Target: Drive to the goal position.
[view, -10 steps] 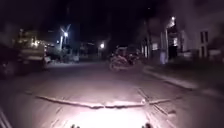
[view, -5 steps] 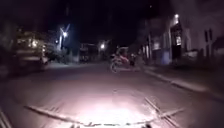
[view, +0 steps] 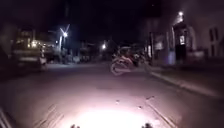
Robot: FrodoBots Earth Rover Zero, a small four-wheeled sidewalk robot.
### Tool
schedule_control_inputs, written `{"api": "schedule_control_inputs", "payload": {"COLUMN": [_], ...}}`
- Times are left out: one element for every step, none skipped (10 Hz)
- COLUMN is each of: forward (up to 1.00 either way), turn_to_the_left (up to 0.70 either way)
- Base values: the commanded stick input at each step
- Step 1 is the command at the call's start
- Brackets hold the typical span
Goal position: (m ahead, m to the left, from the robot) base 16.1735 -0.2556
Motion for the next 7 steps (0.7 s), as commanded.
{"api": "schedule_control_inputs", "payload": {"forward": [0.70,0.70,0.70,0.70,0.70,0.70,0.70], "turn_to_the_left": [0.00,0.00,0.00,0.00,0.00,0.00,0.00]}}
